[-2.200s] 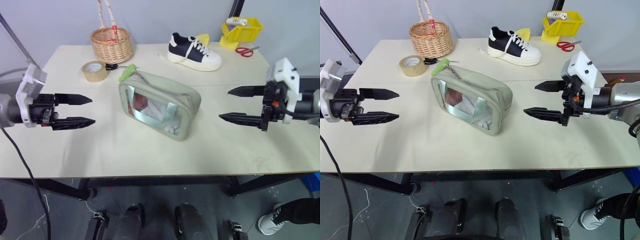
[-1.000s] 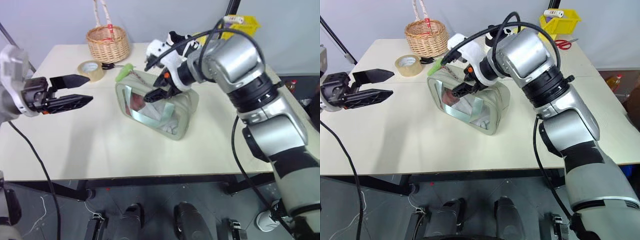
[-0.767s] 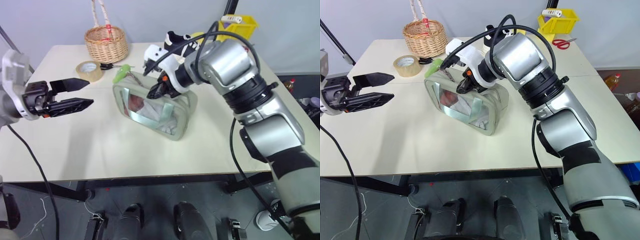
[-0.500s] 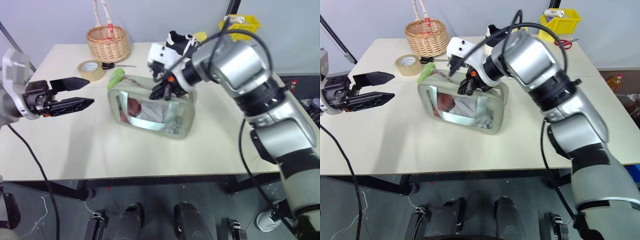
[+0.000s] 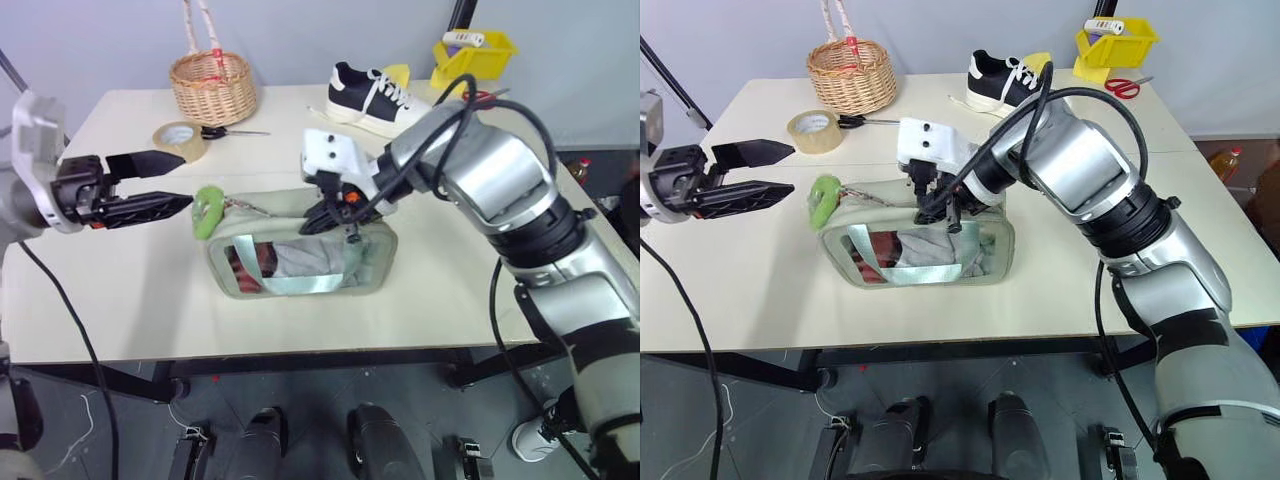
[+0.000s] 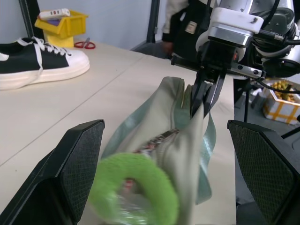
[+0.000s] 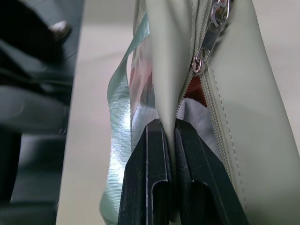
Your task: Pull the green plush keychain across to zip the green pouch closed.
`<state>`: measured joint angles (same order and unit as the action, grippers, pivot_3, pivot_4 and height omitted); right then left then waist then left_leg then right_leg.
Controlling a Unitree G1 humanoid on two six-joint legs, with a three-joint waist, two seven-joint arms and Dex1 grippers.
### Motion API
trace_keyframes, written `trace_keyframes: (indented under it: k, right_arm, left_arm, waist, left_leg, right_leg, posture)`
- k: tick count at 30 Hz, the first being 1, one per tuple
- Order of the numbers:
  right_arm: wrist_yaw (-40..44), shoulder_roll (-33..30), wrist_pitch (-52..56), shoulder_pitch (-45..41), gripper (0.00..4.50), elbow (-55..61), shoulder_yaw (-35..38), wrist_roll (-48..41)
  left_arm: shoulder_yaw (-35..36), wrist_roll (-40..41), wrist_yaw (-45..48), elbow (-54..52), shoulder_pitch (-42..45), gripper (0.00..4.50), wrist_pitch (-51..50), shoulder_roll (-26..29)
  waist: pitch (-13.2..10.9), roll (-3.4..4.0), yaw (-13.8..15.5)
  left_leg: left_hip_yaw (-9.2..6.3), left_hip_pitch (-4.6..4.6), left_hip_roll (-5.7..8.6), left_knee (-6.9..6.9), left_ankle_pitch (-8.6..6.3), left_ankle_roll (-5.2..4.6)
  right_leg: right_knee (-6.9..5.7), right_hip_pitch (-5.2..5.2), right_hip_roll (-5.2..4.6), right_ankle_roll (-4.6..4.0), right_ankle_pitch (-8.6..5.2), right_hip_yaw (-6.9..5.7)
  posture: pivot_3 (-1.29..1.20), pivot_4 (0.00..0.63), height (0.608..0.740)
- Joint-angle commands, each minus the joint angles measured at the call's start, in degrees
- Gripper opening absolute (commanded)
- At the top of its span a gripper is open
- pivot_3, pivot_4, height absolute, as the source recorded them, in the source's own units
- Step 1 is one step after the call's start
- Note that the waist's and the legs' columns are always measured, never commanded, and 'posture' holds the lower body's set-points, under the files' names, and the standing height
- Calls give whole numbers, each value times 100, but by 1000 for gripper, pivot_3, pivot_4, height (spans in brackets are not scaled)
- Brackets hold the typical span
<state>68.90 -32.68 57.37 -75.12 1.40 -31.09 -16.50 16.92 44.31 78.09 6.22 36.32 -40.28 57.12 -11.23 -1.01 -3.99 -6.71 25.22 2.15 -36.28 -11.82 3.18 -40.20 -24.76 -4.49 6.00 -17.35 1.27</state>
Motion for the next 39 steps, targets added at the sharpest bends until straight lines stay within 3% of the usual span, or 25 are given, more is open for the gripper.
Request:
trace_keyframes:
  k: [1,10,13,17,30,35,38,39]
  right_arm:
    - [-140,67,182,-133,51,127,290,-37]
    - [-126,-61,133,80,51,445,254,-50]
    - [-136,-133,154,64,1021,457,356,-66]
    - [29,-493,400,-102,3027,604,768,-311]
    - [52,-1586,573,600,3027,1492,1322,-672]
    - [-118,-1954,148,1261,3027,1853,1069,-341]
    - [-355,-1968,-55,1427,2213,1730,918,-27]
    - [-374,-1946,-84,1430,1703,1699,932,-8]
  left_arm:
    - [28,-45,69,20,141,4500,130,65]
    - [14,-97,113,1,77,4500,169,71]
    - [29,-100,112,-40,30,4500,160,67]
    - [17,-105,136,-46,-14,4500,149,77]
    - [-118,-233,145,54,-4,4500,252,-44]
    - [-153,-318,164,129,1,4500,305,-25]
    - [-172,-388,147,193,13,4500,343,-33]
    - [-179,-424,121,224,22,4500,358,-39]
  waist:
    - [0,0,4]
    - [0,0,2]
    - [0,0,1]
    - [0,0,18]
    - [0,-1,2]
    - [1,-2,20]
    - [0,-1,17]
    - [0,-1,12]
  left_leg:
    - [0,0,0,0,0,0]
    - [0,1,0,0,0,0]
    - [0,1,0,0,0,0]
    - [0,2,0,-2,0,0]
    - [3,2,0,-4,0,-1]
    - [2,2,-1,-2,0,-1]
    - [2,1,0,-11,0,-1]
    - [3,1,0,-12,0,-1]
  right_leg:
    - [0,0,0,0,0,0]
    - [0,0,-2,0,0,0]
    - [0,0,-2,0,0,0]
    - [1,0,-4,0,0,0]
    - [2,3,-6,0,0,1]
    - [4,4,-6,1,0,0]
    - [3,8,-6,1,0,0]
    - [1,8,-6,0,0,0]
  posture:
    - [0,150,695]
    - [0,150,695]
    - [0,150,695]
    - [0,150,695]
    - [0,150,695]
    - [0,150,695]
    - [0,150,695]
    - [0,150,695]
